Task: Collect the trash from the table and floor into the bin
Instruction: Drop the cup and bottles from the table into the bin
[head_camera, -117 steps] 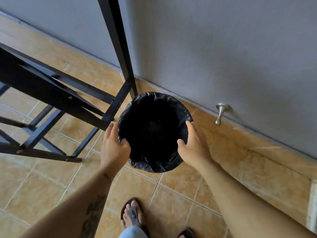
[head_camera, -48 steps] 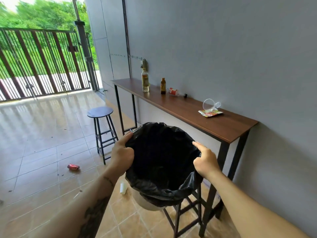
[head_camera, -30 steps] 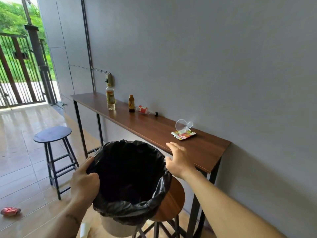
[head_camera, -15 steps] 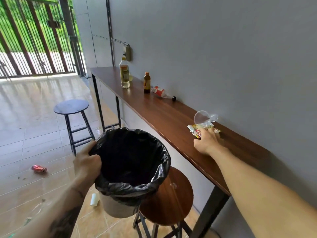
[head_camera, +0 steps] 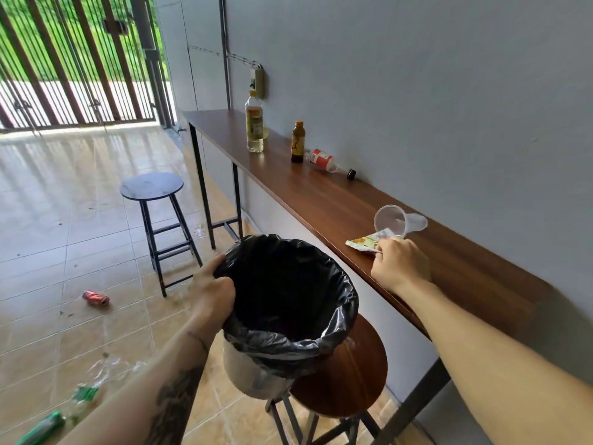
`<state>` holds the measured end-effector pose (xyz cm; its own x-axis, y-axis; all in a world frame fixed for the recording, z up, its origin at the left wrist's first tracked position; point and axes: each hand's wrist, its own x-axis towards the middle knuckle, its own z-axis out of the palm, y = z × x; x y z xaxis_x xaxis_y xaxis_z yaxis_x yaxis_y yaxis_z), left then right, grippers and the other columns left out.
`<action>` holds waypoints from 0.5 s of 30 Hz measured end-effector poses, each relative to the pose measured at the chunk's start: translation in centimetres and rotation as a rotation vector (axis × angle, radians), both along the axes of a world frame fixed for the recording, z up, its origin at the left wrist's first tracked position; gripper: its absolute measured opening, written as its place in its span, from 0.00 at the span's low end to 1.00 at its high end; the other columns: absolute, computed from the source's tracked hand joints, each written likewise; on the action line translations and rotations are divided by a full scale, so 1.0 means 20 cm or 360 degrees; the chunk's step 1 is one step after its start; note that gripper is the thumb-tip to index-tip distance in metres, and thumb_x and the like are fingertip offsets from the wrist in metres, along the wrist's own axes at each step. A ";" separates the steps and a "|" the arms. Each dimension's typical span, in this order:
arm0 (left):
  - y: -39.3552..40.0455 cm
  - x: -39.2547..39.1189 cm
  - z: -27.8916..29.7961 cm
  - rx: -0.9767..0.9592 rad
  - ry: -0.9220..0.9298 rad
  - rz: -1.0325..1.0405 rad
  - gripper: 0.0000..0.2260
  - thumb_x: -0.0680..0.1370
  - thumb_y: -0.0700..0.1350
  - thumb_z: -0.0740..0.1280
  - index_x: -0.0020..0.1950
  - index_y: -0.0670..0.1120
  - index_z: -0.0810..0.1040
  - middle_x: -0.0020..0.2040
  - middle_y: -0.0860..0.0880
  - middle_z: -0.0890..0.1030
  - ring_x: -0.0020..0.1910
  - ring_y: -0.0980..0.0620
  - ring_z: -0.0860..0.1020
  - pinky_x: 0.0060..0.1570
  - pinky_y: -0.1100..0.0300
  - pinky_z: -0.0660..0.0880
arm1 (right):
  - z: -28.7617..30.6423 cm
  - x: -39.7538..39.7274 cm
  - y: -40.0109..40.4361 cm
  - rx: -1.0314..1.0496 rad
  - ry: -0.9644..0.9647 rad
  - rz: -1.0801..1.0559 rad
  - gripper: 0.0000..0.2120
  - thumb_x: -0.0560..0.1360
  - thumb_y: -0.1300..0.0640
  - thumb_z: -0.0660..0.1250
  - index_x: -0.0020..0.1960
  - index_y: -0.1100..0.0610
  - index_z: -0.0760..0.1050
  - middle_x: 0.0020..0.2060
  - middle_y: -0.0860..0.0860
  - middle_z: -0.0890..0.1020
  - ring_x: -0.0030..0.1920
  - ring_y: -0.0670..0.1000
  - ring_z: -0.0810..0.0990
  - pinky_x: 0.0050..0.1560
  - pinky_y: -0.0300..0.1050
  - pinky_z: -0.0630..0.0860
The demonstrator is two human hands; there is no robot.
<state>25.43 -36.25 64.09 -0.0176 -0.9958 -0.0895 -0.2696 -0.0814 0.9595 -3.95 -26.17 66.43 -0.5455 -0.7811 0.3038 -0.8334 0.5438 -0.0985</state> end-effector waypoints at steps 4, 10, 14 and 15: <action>-0.02 0.00 0.01 0.0014 0.0028 -0.0135 0.30 0.70 0.29 0.56 0.62 0.55 0.79 0.48 0.52 0.81 0.51 0.44 0.80 0.52 0.49 0.80 | 0.00 0.22 -0.04 -0.0077 -0.0053 0.0279 0.08 0.74 0.56 0.62 0.46 0.58 0.79 0.50 0.56 0.81 0.50 0.61 0.80 0.41 0.47 0.70; -0.07 0.00 -0.02 0.0062 0.0075 -0.0156 0.30 0.71 0.29 0.58 0.69 0.48 0.77 0.57 0.50 0.78 0.56 0.50 0.76 0.57 0.59 0.74 | -0.05 0.55 -0.09 0.0129 -0.0233 0.0625 0.13 0.73 0.47 0.64 0.49 0.54 0.80 0.49 0.52 0.82 0.52 0.57 0.79 0.49 0.49 0.76; -0.09 -0.03 -0.04 0.0108 0.0082 -0.0192 0.31 0.69 0.31 0.58 0.69 0.50 0.76 0.60 0.46 0.81 0.55 0.45 0.79 0.56 0.49 0.79 | -0.02 0.55 -0.07 -0.0480 -0.0280 0.0665 0.11 0.73 0.51 0.65 0.51 0.54 0.80 0.48 0.50 0.79 0.49 0.52 0.77 0.44 0.48 0.78; -0.09 -0.03 -0.04 0.0109 0.0095 -0.0194 0.31 0.69 0.31 0.58 0.70 0.50 0.76 0.60 0.47 0.81 0.54 0.46 0.79 0.55 0.50 0.80 | 0.00 0.51 -0.06 -0.0649 -0.0171 0.0612 0.11 0.71 0.55 0.66 0.53 0.55 0.80 0.49 0.51 0.78 0.50 0.53 0.76 0.41 0.47 0.77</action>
<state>24.74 -38.10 63.21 -0.1452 -0.9776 -0.1524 -0.2243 -0.1175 0.9674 6.16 -27.38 66.34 -0.2896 -0.7608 0.5808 -0.9376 0.1034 -0.3321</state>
